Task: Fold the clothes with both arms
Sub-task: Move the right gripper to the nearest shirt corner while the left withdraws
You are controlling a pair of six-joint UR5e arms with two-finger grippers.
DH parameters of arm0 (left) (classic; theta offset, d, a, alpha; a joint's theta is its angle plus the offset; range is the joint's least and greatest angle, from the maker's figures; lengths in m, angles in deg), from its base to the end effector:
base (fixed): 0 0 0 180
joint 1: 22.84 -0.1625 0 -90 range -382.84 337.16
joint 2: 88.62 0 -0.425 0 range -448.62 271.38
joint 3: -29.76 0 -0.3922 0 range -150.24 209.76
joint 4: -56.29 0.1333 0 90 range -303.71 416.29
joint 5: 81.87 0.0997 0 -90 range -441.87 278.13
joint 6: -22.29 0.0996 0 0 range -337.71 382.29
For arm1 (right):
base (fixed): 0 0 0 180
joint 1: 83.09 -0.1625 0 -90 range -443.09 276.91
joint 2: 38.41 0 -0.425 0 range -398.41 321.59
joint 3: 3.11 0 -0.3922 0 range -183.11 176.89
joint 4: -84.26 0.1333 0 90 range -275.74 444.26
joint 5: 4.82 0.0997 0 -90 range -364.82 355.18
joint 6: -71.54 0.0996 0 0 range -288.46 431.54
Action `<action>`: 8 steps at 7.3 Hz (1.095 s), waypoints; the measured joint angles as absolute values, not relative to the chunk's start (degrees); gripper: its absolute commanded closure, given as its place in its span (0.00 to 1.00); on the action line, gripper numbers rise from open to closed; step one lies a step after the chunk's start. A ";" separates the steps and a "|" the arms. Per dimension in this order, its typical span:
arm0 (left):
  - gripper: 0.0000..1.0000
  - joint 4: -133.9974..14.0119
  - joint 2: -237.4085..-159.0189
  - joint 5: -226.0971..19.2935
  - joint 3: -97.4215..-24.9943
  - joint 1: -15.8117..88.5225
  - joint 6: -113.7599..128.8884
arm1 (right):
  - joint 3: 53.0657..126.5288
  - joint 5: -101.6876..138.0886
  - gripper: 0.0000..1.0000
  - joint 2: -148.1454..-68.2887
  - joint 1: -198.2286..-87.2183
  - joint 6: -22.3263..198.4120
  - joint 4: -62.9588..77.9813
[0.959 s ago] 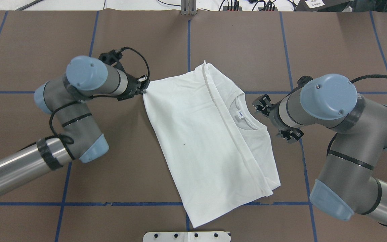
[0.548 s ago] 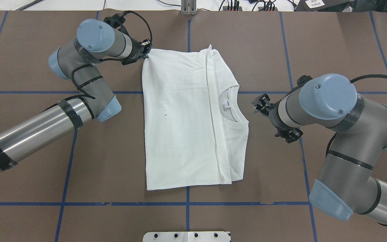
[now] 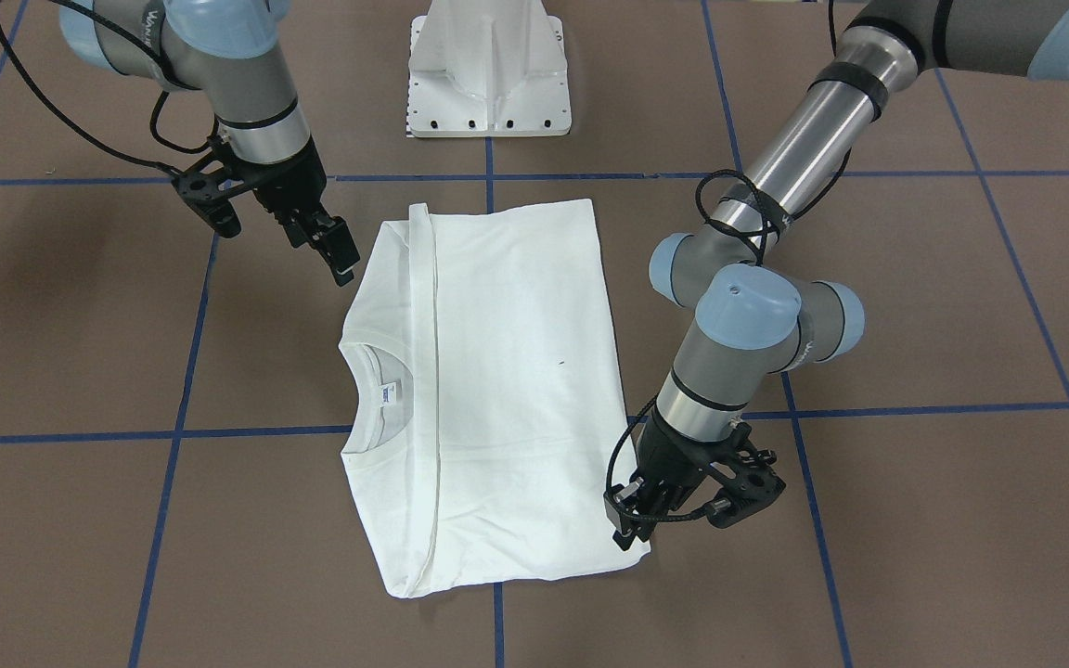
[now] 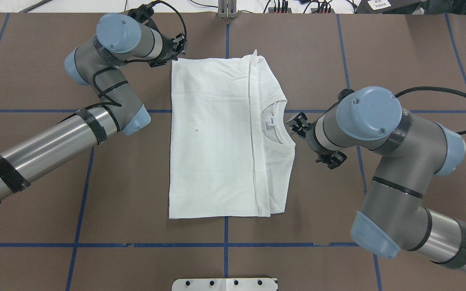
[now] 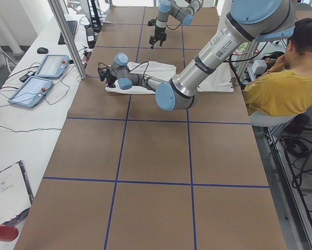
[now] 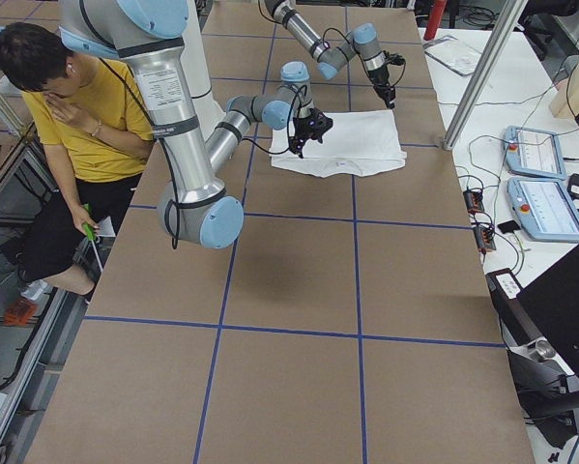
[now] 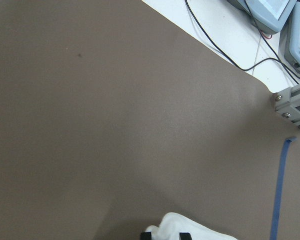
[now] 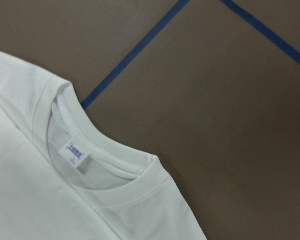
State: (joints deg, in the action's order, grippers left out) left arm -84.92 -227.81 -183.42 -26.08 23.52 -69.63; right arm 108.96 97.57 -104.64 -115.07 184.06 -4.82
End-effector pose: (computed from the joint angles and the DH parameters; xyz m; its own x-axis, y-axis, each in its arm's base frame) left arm 0.4907 -0.6788 0.2866 0.2584 -0.3185 -0.9120 0.5916 0.7985 -0.1113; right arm -0.4358 -0.4041 0.2641 0.3894 0.6842 0.6166 -0.5779 0.7028 -0.4148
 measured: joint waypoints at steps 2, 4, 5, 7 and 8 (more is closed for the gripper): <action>0.64 -84.58 -220.78 -187.08 -36.17 24.35 -69.35 | 107.32 97.11 0.00 -102.68 -110.83 173.90 -5.26; 0.64 -84.28 -213.62 -190.86 -45.84 25.96 -68.23 | 105.67 94.85 0.00 -101.98 -105.91 161.53 -5.72; 0.64 -84.11 -211.15 -192.07 -48.97 26.53 -67.11 | 104.94 93.90 0.00 -101.07 -104.15 155.71 -7.36; 0.64 -84.02 -209.17 -192.85 -51.05 26.88 -66.15 | 104.08 91.78 0.00 -98.71 -101.71 142.86 -13.93; 0.64 -84.05 -208.83 -192.87 -51.24 26.92 -66.02 | 103.58 90.92 0.00 -98.23 -101.05 138.19 -15.61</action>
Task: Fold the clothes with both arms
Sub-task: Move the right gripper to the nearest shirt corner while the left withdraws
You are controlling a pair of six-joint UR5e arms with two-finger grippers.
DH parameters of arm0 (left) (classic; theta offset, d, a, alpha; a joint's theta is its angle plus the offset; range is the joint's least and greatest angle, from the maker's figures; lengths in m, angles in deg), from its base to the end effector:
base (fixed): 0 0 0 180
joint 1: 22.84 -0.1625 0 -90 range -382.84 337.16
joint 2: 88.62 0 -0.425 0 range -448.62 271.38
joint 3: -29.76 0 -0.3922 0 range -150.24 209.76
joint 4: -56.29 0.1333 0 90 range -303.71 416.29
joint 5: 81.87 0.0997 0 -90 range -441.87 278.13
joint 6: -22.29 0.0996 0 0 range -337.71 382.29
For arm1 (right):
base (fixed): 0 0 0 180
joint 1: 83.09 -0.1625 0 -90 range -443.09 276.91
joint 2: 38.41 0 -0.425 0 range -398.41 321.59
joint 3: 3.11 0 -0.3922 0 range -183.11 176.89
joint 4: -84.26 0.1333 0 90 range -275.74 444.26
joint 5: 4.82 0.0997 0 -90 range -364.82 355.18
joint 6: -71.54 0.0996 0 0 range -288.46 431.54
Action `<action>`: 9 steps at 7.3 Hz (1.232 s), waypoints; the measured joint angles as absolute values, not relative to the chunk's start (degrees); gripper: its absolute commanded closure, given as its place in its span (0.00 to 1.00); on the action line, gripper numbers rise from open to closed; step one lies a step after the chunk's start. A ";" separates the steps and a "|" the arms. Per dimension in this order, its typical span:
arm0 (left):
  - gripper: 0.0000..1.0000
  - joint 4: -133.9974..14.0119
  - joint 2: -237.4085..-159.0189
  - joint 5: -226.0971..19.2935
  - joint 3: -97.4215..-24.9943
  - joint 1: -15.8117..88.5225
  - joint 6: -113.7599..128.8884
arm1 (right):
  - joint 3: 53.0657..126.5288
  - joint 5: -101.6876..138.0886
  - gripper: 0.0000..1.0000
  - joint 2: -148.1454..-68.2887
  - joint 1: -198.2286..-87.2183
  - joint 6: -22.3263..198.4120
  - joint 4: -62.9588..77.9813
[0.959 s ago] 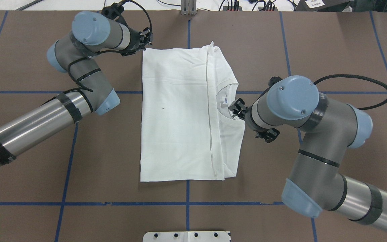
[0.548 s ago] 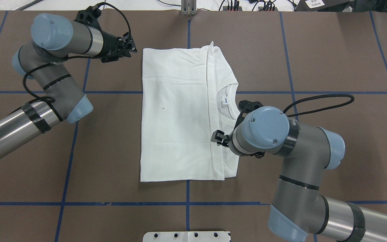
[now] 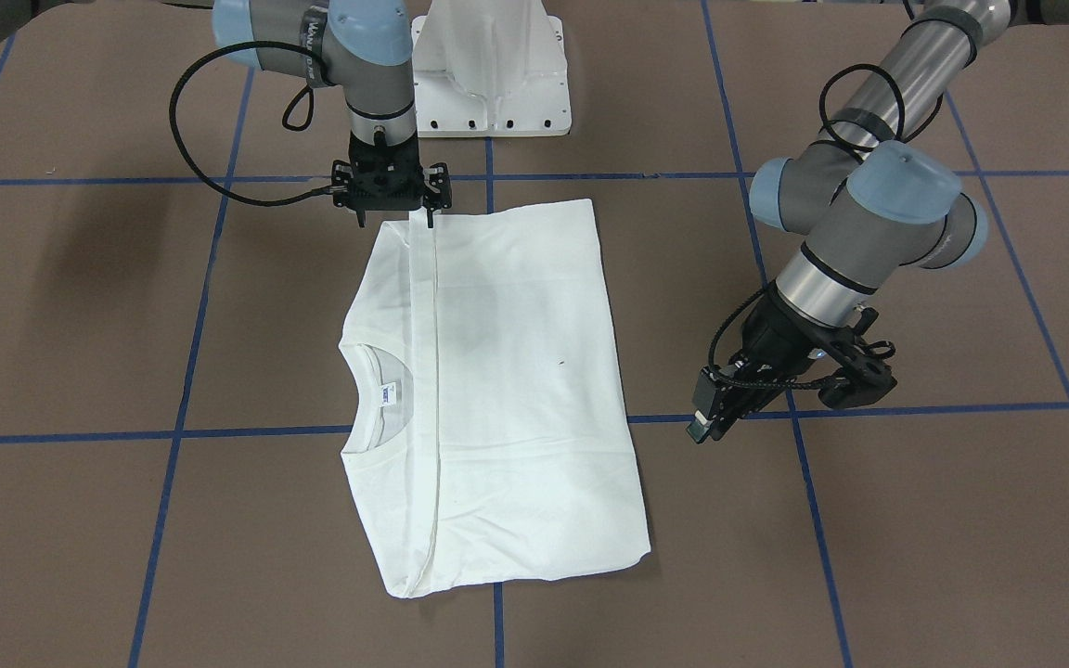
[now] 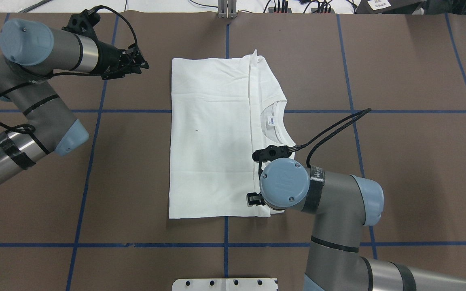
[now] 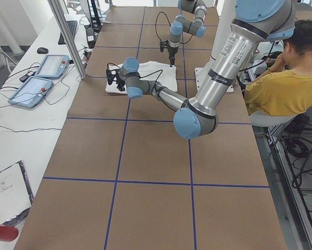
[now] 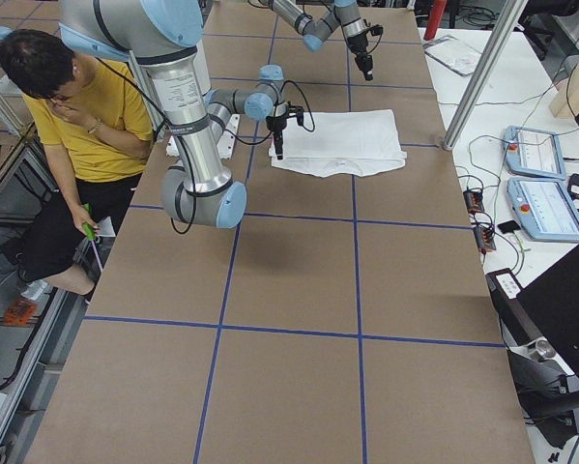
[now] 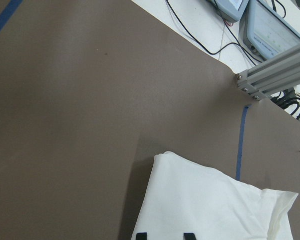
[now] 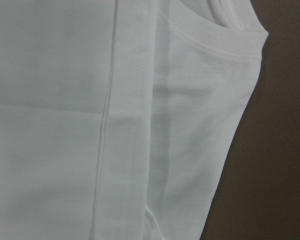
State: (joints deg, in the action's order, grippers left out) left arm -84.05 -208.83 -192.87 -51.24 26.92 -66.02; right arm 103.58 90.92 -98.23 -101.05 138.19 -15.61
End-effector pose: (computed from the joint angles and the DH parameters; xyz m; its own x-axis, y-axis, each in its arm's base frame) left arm 0.3772 -0.5968 0.3227 0.2189 -0.2160 -0.9515 0.4868 0.8693 -0.0854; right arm -0.5528 -0.3088 0.2628 0.7964 -0.1564 0.5842 0.0720 0.9836 0.1652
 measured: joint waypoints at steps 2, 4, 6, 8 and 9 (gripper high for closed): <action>0.64 -84.07 -208.45 -192.80 -51.28 26.86 -65.96 | 102.81 89.41 0.00 -97.45 -100.20 132.57 -17.61; 0.64 -84.07 -208.28 -192.71 -51.23 26.82 -65.96 | 101.83 88.13 0.00 -95.13 -99.68 131.15 -19.24; 0.64 -84.07 -208.03 -192.70 -51.22 26.79 -66.02 | 99.42 87.12 0.00 -93.20 -99.19 130.98 -19.52; 0.64 -84.13 -207.96 -192.70 -51.23 26.78 -66.03 | 97.97 86.15 0.00 -93.05 -98.61 130.93 -19.62; 0.64 -84.15 -207.92 -192.72 -51.21 26.76 -66.03 | 97.78 85.98 0.00 -93.42 -98.53 130.90 -19.70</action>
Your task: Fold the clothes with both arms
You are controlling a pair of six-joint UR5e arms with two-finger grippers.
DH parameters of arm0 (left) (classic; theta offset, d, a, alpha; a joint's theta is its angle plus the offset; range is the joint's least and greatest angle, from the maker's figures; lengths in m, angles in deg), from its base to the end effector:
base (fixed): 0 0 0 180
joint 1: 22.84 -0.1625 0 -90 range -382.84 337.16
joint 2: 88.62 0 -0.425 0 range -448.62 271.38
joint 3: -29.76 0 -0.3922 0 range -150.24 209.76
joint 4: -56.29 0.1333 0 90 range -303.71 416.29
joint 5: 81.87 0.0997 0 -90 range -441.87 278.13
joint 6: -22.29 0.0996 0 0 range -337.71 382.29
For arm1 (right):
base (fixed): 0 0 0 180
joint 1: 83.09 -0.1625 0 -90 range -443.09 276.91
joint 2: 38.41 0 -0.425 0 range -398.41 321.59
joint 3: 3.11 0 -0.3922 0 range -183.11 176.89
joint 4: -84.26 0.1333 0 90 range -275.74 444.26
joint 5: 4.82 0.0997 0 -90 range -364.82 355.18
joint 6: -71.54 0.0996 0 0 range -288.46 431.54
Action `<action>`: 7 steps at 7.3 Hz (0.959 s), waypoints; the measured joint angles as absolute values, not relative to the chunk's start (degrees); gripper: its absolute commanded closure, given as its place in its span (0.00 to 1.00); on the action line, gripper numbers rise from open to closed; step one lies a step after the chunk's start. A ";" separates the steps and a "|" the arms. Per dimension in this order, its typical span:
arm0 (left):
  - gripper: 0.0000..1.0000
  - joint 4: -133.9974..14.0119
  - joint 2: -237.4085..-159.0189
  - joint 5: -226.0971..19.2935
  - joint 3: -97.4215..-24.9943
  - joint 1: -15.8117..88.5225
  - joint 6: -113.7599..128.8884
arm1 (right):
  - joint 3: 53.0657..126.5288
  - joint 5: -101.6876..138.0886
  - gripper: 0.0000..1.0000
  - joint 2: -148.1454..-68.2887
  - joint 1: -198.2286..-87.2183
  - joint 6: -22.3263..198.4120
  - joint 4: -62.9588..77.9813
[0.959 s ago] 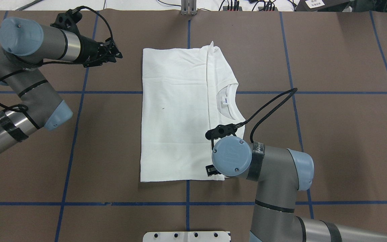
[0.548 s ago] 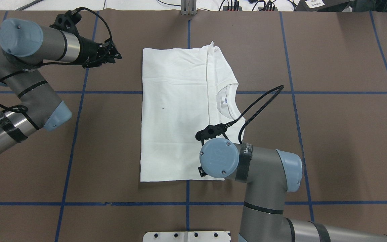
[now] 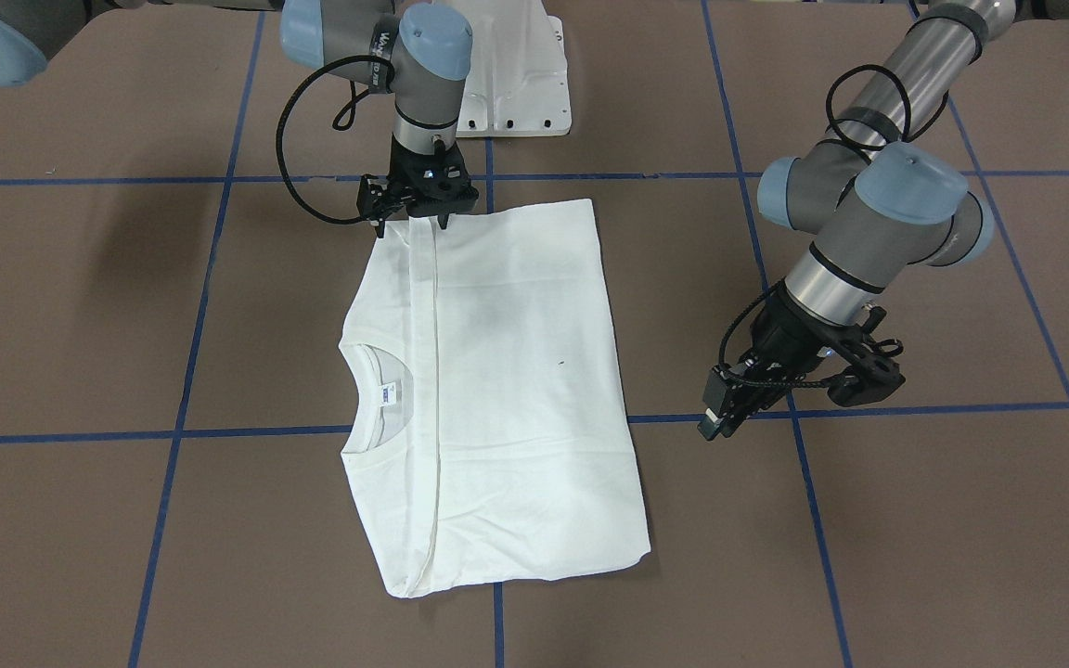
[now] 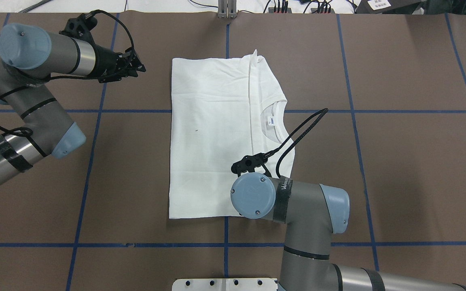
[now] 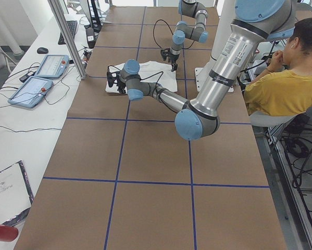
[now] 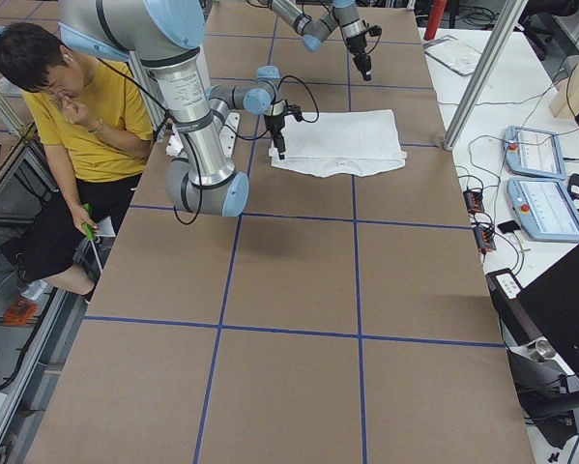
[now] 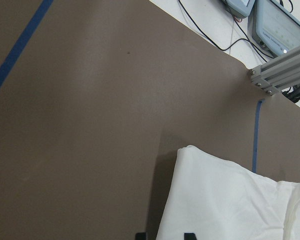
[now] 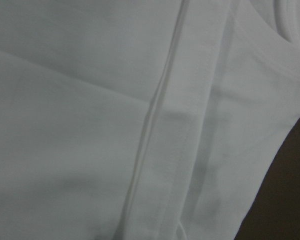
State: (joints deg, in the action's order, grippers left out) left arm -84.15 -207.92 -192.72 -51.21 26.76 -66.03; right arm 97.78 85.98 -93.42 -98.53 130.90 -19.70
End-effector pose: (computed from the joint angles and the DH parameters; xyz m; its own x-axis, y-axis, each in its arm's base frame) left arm 0.3770 -0.5940 0.3339 0.2285 -0.2262 -0.9469 0.4875 0.8685 -0.0899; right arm -0.5953 -0.3013 0.2609 0.8360 -0.2978 0.4610 0.1941 0.9461 0.2593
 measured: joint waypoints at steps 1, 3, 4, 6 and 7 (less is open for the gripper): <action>0.64 -84.16 -207.90 -192.76 -51.21 26.74 -66.04 | 97.80 85.92 0.00 -93.93 -98.62 130.83 -19.87; 0.63 -84.16 -207.94 -192.77 -51.26 26.78 -66.03 | 99.44 86.02 0.00 -96.51 -99.76 128.73 -20.55; 0.63 -84.16 -207.96 -192.73 -51.37 26.81 -66.04 | 101.32 86.12 0.00 -98.55 -100.53 126.97 -20.79; 0.63 -84.11 -207.97 -192.70 -51.92 26.81 -66.07 | 104.02 86.39 0.00 -102.26 -101.47 125.38 -20.89; 0.63 -84.09 -207.97 -192.68 -52.13 26.82 -66.07 | 105.61 86.55 0.00 -103.41 -101.61 125.58 -20.92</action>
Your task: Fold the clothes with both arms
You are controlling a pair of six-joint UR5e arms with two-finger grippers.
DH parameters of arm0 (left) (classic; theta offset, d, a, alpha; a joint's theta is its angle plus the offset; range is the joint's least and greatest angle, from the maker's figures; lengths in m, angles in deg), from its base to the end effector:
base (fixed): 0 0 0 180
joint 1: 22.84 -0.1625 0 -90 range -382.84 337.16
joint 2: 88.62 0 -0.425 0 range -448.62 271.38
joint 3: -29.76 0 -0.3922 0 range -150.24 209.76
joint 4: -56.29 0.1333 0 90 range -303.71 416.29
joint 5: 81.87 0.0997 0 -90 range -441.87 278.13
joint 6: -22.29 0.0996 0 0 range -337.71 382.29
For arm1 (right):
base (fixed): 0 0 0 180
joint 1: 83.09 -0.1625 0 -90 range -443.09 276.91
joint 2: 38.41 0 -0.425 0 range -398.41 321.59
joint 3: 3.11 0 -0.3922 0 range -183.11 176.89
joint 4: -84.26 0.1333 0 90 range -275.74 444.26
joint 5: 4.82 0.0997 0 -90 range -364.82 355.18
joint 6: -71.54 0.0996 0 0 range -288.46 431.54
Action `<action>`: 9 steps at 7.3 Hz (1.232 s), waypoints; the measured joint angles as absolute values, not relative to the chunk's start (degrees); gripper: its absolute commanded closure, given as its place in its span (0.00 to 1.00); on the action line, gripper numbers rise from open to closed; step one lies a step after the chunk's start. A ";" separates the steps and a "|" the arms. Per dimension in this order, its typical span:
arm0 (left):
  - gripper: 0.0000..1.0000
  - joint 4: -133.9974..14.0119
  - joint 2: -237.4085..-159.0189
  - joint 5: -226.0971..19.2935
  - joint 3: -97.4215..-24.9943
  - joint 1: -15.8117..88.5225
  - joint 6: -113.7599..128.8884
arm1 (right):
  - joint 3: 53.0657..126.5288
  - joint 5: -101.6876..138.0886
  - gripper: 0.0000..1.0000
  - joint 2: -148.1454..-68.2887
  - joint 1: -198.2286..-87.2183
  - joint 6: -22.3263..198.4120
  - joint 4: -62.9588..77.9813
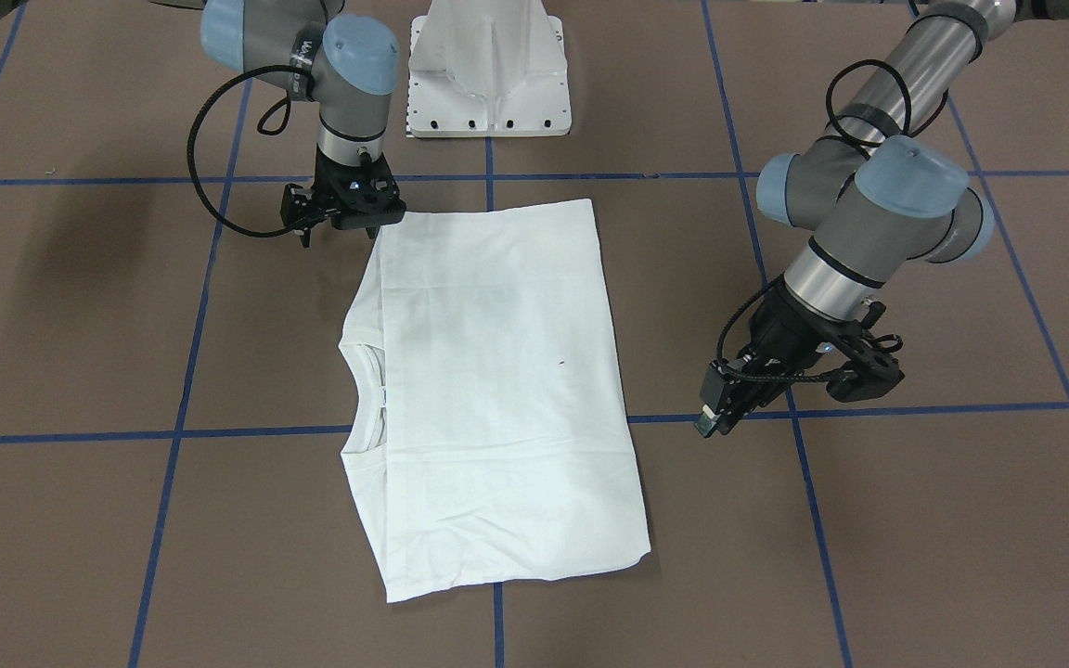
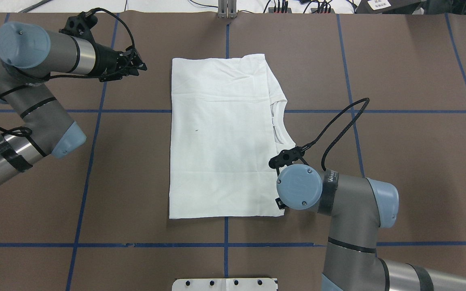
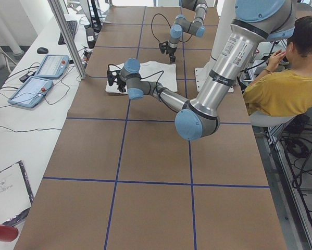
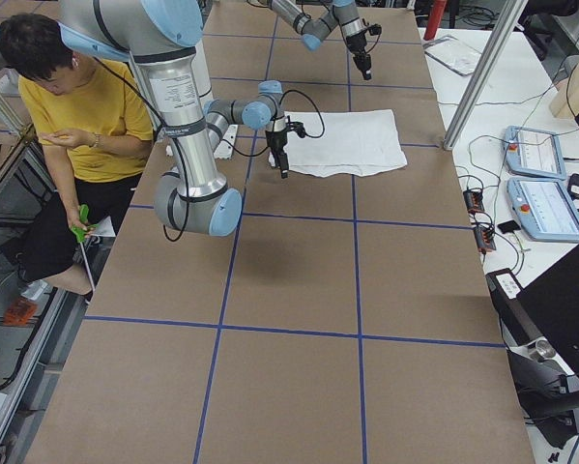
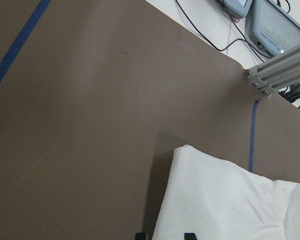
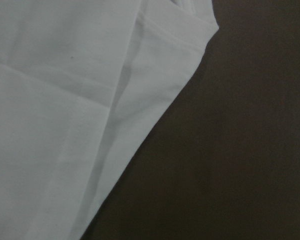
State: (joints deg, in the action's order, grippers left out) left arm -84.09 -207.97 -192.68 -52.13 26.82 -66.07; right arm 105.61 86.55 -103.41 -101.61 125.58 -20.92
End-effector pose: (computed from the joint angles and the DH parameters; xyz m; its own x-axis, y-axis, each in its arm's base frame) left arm 0.3744 -0.5921 0.3256 0.2182 -0.2156 -0.9518 0.4882 0.8686 -0.0848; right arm -0.5257 -0.3142 0.3165 0.8544 -0.3329 0.3991 0.2409 0.9341 0.2636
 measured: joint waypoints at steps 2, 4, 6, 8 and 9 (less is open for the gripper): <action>0.62 -84.08 -207.98 -192.62 -52.29 26.82 -66.17 | 107.59 86.93 0.00 -102.92 -101.42 134.09 -20.43; 0.62 -84.07 -207.97 -192.59 -52.32 26.82 -66.21 | 107.56 87.09 0.00 -101.31 -100.32 156.93 -17.13; 0.62 -84.07 -207.95 -192.53 -52.33 26.82 -66.19 | 105.80 85.69 0.00 -101.47 -98.10 185.77 -8.52; 0.62 -84.08 -207.99 -192.47 -52.33 26.82 -66.13 | 104.46 82.28 0.02 -101.39 -96.42 204.68 -4.36; 0.62 -84.08 -208.03 -192.43 -52.35 26.82 -66.13 | 104.02 81.29 0.02 -101.35 -96.10 209.59 -3.88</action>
